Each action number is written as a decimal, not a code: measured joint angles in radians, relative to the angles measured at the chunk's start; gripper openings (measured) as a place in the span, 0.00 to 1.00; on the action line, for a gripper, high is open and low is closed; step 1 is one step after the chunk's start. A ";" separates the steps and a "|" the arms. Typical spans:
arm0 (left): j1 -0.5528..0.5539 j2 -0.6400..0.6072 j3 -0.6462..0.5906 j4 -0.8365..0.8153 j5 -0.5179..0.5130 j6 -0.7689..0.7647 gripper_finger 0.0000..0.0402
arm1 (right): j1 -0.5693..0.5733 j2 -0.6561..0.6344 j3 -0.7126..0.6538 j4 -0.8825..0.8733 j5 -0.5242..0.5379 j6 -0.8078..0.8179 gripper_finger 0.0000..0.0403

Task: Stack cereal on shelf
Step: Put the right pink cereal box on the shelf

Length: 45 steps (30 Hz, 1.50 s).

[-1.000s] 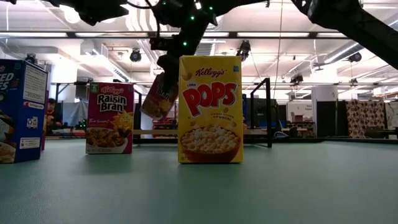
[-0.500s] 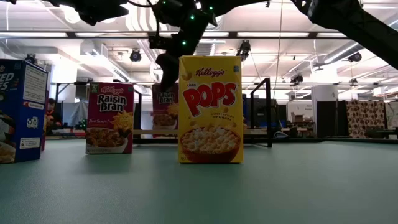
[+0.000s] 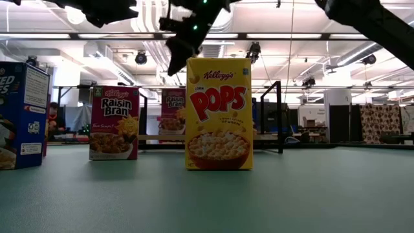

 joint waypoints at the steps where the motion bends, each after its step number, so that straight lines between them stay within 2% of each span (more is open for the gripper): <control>1: 0.000 0.005 0.000 0.001 0.000 0.000 0.60 | 0.000 -0.013 0.000 -0.027 0.000 0.002 0.52; 4: 0.000 0.021 0.000 0.003 0.000 -0.010 0.60 | 0.005 -0.068 -0.002 -0.106 -0.034 0.042 0.52; 7: 0.000 0.040 0.000 0.006 0.000 -0.028 0.60 | 0.010 -0.130 -0.017 -0.171 -0.144 0.106 0.51; 9: 0.000 0.053 0.000 0.008 0.000 -0.035 0.60 | 0.018 -0.173 -0.056 -0.172 -0.205 0.129 0.49; 11: 0.000 0.068 0.000 0.009 0.000 -0.048 0.60 | 0.036 -0.222 -0.132 -0.145 -0.221 0.133 0.47; 24: 0.000 0.166 0.000 0.086 -0.001 -0.106 0.60 | 0.152 -0.638 -0.903 0.423 -0.236 0.136 0.43; 31: 0.007 0.228 0.003 0.167 -0.002 -0.102 0.61 | 0.166 -0.829 -1.235 0.719 -0.242 0.153 0.43; 37: 0.052 0.295 0.076 0.141 -0.002 -0.084 0.66 | 0.171 -0.977 -1.438 0.946 -0.243 0.141 0.43; 45: 0.183 0.445 0.297 -0.199 0.009 0.000 0.74 | 0.174 -1.112 -1.568 1.021 -0.243 0.134 0.44</control>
